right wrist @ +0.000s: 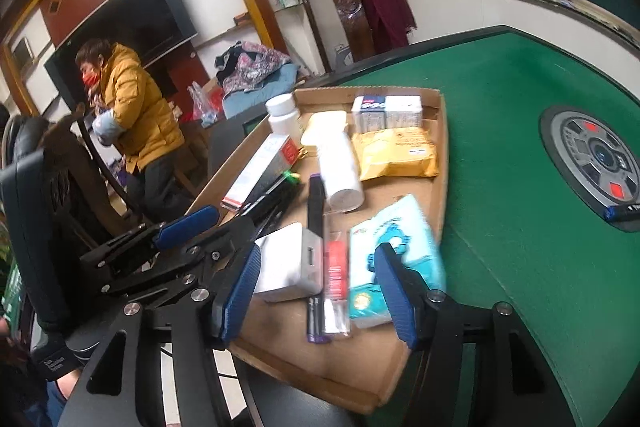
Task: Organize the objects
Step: 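Open both tools to drop the charger and marker into the tray, then move both tools back over the remaining items on the table, then grasp the yellow tape roll with the right tool while the left tool holds a black marker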
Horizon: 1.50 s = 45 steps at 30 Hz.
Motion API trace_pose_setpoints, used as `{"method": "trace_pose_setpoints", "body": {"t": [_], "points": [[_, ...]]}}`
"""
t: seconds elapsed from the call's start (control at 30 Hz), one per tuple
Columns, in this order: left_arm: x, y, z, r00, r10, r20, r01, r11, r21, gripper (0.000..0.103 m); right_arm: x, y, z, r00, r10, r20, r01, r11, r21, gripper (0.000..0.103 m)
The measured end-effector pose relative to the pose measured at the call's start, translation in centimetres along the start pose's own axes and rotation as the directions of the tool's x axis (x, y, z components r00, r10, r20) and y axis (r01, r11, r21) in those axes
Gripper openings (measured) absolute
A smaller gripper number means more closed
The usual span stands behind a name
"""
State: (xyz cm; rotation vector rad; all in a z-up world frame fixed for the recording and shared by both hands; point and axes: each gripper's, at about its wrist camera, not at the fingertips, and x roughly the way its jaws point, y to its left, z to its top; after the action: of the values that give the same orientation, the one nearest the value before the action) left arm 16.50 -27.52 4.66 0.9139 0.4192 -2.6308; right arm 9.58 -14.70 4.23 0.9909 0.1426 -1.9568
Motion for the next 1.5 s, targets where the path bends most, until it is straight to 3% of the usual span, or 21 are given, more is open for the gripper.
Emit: {"method": "trace_pose_setpoints", "body": {"t": [0.27,0.43,0.57,0.73,0.83,1.0,1.07,1.17,1.27,1.33,1.4,1.5], "points": [[-0.9,-3.7,0.7,0.999,-0.038,0.009,0.037,0.997,0.063,0.049,-5.8,-6.6,-1.1,0.996,-0.062,0.057,0.054,0.989,0.139,0.065],[0.1,-10.4,1.6,0.991,-0.133,-0.034,0.137,0.975,0.173,0.055,-11.4,-14.3,-3.0,0.978,-0.185,0.099,0.147,0.940,0.309,0.065],[2.5,-18.1,2.3,0.976,-0.197,-0.091,0.216,0.927,0.306,0.056,-17.0,-21.3,-4.8,0.940,-0.307,0.150,0.204,0.856,0.475,0.065],[8.4,-28.9,3.6,0.946,-0.244,-0.215,0.317,0.840,0.441,0.056,-21.7,-27.1,-6.9,0.882,-0.433,0.189,0.228,0.740,0.632,0.067],[11.7,-33.2,4.0,0.949,-0.216,-0.230,0.305,0.810,0.501,0.056,-23.4,-29.4,-8.0,0.839,-0.514,0.180,0.266,0.675,0.688,0.067],[17.0,-37.9,3.6,0.952,-0.123,-0.281,0.273,0.758,0.592,0.056,-24.8,-32.2,-9.8,0.810,-0.571,0.135,0.272,0.569,0.776,0.070],[18.6,-38.9,3.2,0.959,-0.075,-0.272,0.234,0.752,0.616,0.056,-24.7,-33.3,-10.5,0.830,-0.545,0.118,0.241,0.540,0.806,0.070],[19.7,-39.1,3.2,0.960,-0.082,-0.267,0.233,0.764,0.602,0.056,-24.5,-34.0,-10.9,0.840,-0.537,0.084,0.241,0.507,0.828,0.070],[20.0,-39.2,3.2,0.943,-0.140,-0.303,0.291,0.790,0.540,0.019,-24.2,-34.2,-11.1,0.847,-0.528,0.065,0.242,0.492,0.836,0.072],[19.6,-39.5,2.8,0.946,-0.135,-0.293,0.281,0.793,0.541,0.014,-23.9,-34.2,-11.1,0.848,-0.527,0.056,0.247,0.486,0.838,0.074],[19.1,-39.5,2.2,0.951,-0.129,-0.281,0.269,0.793,0.546,0.014,-23.7,-34.4,-11.4,0.849,-0.527,0.044,0.265,0.496,0.827,0.075],[17.8,-38.4,1.4,0.938,-0.160,-0.308,0.304,0.807,0.507,0.014,-22.8,-34.0,-10.9,0.852,-0.521,0.043,0.296,0.547,0.783,0.075]]}}
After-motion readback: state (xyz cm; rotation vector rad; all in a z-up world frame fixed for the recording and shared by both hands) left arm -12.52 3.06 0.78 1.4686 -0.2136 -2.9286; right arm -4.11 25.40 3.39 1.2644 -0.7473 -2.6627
